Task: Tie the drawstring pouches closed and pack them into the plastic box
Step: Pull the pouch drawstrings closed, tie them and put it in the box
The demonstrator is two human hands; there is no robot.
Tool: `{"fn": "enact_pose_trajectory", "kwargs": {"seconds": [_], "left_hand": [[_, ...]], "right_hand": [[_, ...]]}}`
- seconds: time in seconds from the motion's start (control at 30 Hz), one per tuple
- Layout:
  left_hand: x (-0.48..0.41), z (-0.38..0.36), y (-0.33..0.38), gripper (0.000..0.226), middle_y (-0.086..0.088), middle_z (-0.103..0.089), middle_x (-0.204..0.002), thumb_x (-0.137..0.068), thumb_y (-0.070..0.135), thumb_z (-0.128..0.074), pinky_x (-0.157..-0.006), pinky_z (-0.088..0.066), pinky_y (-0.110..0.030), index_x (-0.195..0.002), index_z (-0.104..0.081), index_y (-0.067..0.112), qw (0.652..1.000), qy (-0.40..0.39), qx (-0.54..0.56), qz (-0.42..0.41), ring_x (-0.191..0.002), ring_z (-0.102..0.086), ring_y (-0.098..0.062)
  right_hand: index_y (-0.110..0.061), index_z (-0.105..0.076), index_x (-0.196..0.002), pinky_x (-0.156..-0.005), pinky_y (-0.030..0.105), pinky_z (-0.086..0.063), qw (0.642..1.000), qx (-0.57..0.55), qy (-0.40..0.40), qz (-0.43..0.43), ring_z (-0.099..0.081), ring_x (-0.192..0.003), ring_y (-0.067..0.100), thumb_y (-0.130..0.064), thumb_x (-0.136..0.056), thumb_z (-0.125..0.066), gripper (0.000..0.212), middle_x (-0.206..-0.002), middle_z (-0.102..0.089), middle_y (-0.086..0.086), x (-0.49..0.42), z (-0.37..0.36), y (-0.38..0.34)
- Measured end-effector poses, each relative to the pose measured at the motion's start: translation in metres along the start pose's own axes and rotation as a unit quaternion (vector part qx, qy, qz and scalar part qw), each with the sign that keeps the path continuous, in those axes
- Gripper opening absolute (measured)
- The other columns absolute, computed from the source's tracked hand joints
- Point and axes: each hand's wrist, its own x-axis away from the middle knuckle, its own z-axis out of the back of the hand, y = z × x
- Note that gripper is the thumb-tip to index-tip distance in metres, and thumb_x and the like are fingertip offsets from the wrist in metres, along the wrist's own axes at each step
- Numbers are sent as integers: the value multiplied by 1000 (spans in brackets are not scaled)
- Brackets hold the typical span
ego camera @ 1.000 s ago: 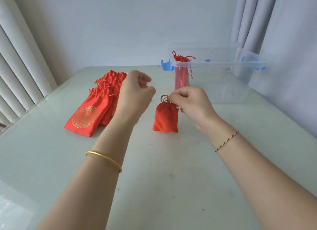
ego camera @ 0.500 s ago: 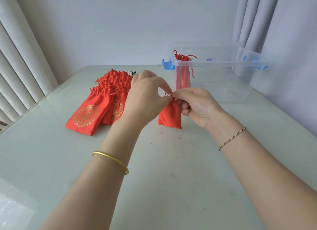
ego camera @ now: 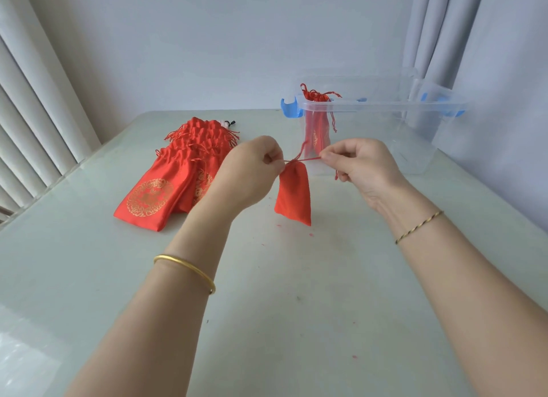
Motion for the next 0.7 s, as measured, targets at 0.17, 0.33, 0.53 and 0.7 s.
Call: {"fn": "enact_pose_trajectory", "kwargs": {"seconds": [0.17, 0.33, 0.53, 0.7], "left_hand": [[1, -3, -1, 8, -8, -64, -86, -88, 8, -49, -72, -45, -36, -85, -56, 12, 1000, -2, 10, 14, -81, -57, -29], [2, 1, 5, 7, -13, -66, -89, -89, 9, -52, -72, -47, -35, -84, -55, 14, 998, -10, 58, -2, -84, -61, -28], [3, -4, 18, 10, 2, -62, -75, -89, 6, -52, -60, -42, -18, -84, -56, 15, 991, 0, 131, -23, -67, -56, -8], [-25, 3, 30, 16, -4, -59, -87, -88, 12, -52, -66, -44, -31, -103, -55, 18, 985, 40, 169, 13, -74, -54, -16]], "right_hand": [[-17, -66, -80, -46, 18, -36, 997, 70, -35, 6, -48, -45, 1, -7, -86, -62, 12, -66, -57, -5, 3, 0, 3], [-20, -65, -108, -47, 11, -36, 984, 99, -144, 31, -55, -57, -5, -22, -80, -71, 28, -93, -65, -9, 10, 0, -20], [-4, -71, -86, -56, 25, -42, 971, 199, -110, 78, -60, -65, 21, -16, -78, -70, 15, -79, -69, 14, 19, 2, -34], [2, -68, -81, -46, 22, -42, 988, 122, 27, 96, -59, -58, 23, -11, -80, -66, 14, -78, -66, 26, -22, 32, -73]]}}
